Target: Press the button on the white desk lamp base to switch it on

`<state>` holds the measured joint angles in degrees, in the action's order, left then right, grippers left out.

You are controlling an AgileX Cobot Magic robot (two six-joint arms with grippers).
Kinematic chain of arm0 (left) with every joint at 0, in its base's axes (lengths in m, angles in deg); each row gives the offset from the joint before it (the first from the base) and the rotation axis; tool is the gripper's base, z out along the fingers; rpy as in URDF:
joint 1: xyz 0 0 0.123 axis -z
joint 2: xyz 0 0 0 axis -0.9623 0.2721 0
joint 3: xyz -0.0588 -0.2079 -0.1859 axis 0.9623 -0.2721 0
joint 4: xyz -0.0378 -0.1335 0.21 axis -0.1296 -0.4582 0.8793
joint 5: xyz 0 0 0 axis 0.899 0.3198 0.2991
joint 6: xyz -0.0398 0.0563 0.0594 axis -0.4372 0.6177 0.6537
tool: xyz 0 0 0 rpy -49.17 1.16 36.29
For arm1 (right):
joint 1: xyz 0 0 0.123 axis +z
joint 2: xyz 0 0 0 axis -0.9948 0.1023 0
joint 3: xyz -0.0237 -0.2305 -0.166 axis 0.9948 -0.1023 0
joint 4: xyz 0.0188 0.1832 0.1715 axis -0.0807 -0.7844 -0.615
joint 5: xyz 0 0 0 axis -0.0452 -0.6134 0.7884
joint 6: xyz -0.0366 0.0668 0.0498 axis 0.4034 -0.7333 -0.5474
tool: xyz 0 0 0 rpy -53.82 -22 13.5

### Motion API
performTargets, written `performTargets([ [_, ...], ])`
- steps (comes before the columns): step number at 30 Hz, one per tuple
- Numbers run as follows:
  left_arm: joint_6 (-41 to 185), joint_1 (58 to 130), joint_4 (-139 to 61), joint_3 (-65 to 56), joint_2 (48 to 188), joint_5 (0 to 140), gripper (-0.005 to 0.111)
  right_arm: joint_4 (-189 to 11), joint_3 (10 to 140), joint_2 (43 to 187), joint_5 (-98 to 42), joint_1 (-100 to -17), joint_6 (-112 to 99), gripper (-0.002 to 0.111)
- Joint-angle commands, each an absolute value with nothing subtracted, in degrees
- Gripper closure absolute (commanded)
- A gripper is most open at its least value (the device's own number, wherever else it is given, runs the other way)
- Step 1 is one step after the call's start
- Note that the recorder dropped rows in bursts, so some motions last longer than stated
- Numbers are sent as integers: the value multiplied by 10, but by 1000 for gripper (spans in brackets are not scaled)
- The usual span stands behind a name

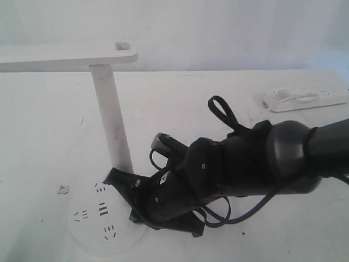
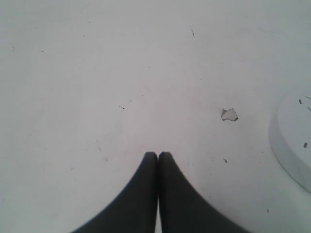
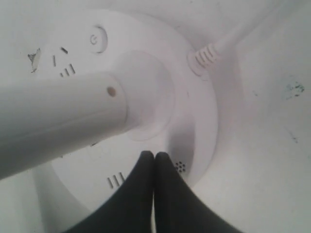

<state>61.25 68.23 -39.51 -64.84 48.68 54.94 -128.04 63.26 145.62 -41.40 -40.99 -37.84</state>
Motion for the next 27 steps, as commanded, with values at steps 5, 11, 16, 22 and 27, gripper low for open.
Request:
performTargets([
  [5, 612, 687, -397, -649, 485, 552, 107, -1282, 630, 1462, -389, -392, -385, 108],
  [11, 612, 687, -397, -649, 485, 552, 107, -1279, 630, 1462, -381, -392, -385, 108],
  [16, 612, 687, -397, -649, 485, 552, 107, -1279, 630, 1463, -381, -392, -385, 108],
  [22, 612, 687, -397, -649, 485, 552, 107, -1279, 630, 1479, -390, -391, -385, 108],
  [27, 612, 687, -397, -649, 485, 552, 107, -1278, 630, 1483, -390, -391, -385, 108],
])
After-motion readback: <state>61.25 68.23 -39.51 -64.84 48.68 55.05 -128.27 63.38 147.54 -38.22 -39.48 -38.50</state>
